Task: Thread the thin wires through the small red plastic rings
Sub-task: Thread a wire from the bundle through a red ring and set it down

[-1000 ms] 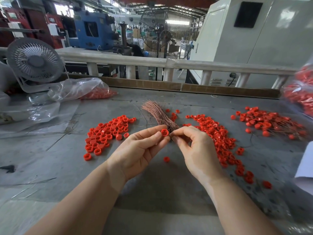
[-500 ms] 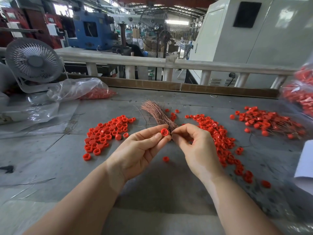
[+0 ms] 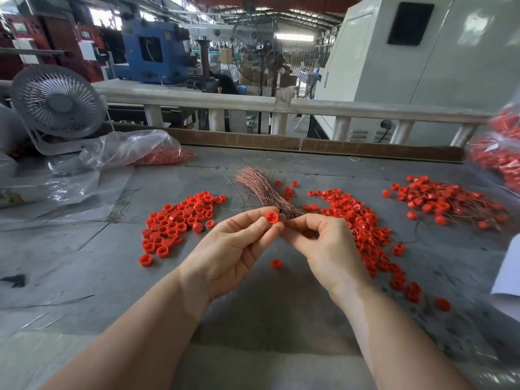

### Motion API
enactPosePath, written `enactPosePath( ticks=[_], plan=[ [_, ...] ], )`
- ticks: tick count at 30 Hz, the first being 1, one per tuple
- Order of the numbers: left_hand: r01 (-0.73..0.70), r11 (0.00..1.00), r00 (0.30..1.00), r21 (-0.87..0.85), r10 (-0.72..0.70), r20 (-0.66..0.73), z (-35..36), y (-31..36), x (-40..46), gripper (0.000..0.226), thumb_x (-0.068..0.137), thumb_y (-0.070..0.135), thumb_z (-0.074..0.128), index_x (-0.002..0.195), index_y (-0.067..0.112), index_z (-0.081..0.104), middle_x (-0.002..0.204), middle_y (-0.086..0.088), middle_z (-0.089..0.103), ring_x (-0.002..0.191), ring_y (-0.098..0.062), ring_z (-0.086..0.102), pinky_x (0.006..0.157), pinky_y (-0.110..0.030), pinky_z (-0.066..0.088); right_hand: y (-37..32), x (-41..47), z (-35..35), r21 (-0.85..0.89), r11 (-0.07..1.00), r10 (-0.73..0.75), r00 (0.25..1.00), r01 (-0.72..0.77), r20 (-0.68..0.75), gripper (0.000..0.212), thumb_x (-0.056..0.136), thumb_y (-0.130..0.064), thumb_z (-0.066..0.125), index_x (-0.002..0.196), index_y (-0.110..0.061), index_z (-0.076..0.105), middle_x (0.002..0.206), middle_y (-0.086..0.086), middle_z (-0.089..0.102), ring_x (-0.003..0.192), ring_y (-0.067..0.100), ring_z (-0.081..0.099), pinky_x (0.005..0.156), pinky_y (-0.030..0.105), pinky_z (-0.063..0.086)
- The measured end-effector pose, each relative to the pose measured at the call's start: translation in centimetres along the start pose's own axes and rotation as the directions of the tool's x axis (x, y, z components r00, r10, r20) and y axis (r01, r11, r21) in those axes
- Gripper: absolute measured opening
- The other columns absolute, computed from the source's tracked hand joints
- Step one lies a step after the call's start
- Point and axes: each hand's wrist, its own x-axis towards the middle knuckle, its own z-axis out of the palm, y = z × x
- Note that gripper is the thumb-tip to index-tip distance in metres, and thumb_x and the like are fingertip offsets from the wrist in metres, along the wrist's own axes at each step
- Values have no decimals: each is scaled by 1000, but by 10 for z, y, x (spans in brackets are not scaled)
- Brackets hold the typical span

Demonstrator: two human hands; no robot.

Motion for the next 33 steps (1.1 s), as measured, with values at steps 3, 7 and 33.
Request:
enactPosePath(
  ticks=[3, 7, 33],
  plan=[
    [2, 1000, 1000, 28, -2, 11, 0, -1, 0, 20, 68, 1, 56, 77, 1, 75, 86, -16, 71, 74, -17, 71, 64, -20, 57, 0, -1, 0, -14, 998, 57, 998, -57, 5, 5, 76, -23, 74, 73, -21, 72, 75, 5, 72, 68, 4, 57, 68, 19, 49],
    [5, 997, 999, 77, -8, 41, -1, -3, 1, 19, 70, 3, 57, 75, 4, 75, 85, -15, 72, 72, -15, 70, 64, -20, 57, 2, 0, -1, -6, 991, 133, 991, -133, -4, 9, 75, -22, 75, 68, -21, 71, 67, -1, 70, 63, -1, 56, 61, 9, 44],
    [-66, 994, 993, 87, 74, -87, -11, -3, 8, 18, 71, 8, 60, 75, 11, 77, 83, -7, 74, 71, -12, 70, 60, -23, 56, 4, -5, 2, -633, 770, 29, 985, 85, 167, 9, 75, -28, 75, 84, -27, 73, 79, -11, 67, 74, 4, 58, 67, 15, 42]
  ],
)
